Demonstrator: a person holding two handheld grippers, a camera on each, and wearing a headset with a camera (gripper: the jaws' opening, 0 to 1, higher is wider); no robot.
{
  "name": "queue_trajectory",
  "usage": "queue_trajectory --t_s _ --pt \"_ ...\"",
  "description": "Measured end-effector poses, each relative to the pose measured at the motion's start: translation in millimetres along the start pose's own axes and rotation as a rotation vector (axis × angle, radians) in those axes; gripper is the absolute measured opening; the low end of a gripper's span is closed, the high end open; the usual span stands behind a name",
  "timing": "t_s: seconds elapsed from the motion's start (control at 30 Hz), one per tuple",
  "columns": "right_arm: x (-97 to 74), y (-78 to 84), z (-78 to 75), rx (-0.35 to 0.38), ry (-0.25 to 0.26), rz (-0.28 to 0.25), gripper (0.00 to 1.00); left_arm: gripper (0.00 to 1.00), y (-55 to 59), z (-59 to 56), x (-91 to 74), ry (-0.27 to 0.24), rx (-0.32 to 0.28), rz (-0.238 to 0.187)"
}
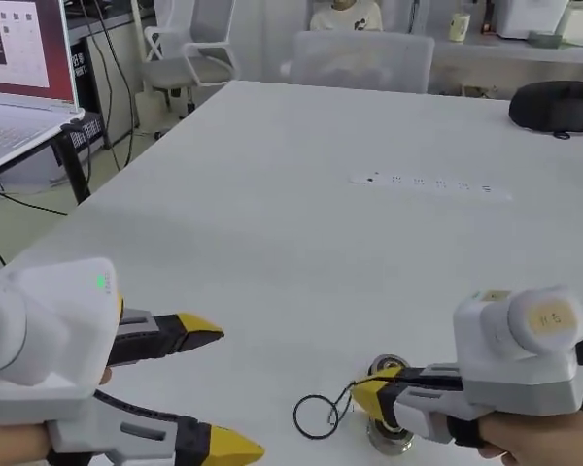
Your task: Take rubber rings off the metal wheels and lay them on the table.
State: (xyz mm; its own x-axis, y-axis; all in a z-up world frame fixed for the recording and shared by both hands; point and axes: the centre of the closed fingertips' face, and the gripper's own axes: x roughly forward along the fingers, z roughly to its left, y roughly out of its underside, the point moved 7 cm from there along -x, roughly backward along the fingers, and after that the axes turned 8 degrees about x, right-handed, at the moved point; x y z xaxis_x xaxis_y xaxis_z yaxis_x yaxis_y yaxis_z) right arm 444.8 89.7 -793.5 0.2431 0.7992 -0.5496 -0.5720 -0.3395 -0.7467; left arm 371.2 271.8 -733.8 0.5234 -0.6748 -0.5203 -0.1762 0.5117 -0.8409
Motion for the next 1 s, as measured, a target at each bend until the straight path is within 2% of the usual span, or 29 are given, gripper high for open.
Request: queue_trajectory --t_s 0.43,1.0 --pt "2.6 5.2 -0.2 -0.042 0.012 0.047 0.0 0.63 -0.3 0.3 0.3 0.001 -0.002 -0.005" --pt "-1.2 2.0 -4.8 -0.025 0.028 0.031 0.0 0.63 1.2 0.0 0.5 0.003 -0.009 0.001"
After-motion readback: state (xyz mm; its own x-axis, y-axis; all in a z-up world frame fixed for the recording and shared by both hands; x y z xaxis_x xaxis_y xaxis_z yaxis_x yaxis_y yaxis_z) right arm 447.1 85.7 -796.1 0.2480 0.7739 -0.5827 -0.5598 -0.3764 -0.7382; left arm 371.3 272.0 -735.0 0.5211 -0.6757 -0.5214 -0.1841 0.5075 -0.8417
